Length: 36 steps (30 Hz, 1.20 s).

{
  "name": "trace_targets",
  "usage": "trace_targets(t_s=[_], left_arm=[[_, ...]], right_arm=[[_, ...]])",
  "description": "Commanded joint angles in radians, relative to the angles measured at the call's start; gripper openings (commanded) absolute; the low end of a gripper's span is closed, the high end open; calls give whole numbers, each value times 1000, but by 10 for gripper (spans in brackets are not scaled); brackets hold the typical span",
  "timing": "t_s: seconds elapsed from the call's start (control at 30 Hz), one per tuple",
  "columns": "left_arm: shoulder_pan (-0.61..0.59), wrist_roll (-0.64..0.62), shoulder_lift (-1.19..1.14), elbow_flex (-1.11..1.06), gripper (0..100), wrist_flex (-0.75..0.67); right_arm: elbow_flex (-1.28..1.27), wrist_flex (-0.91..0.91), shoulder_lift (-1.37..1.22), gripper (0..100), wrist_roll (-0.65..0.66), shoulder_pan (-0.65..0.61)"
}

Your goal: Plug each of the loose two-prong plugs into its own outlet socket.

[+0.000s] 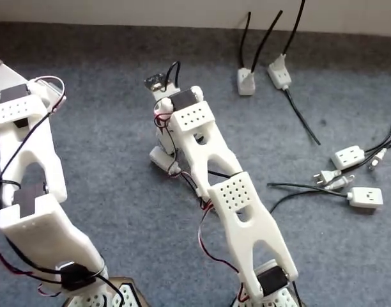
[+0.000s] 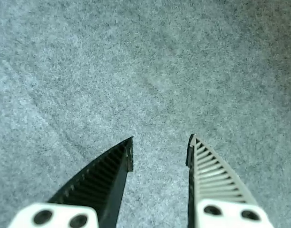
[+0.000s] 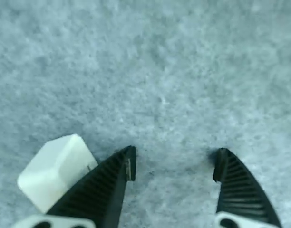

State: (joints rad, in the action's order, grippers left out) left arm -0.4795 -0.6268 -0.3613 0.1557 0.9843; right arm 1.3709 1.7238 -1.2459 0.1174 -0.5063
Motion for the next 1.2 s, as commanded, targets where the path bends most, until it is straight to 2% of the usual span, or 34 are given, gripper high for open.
trace_targets(t_s=[0.0, 0.2, 0.33, 0.6, 0.73, 0.93, 1.17], left_arm=[[-4, -5, 7, 33, 204, -9], [-4, -5, 7, 33, 204, -11], [-4, -5, 7, 33, 204, -12], [-4, -5, 7, 33, 204, -12], [-4, -5, 7, 33, 204, -12], [-4, -5, 7, 31, 204, -9], [-5, -5, 7, 31, 204, -9]], right_arm=[[73, 39, 41, 275, -9, 90], [202, 41, 159, 275, -9, 105], [165, 42, 278, 275, -9, 56], [-243, 42, 555, 275, -9, -200], [-503, 39, 647, 275, -9, -268], [-746, -27, 638, 275, -9, -226], [-791, -151, 601, 275, 20, -114]])
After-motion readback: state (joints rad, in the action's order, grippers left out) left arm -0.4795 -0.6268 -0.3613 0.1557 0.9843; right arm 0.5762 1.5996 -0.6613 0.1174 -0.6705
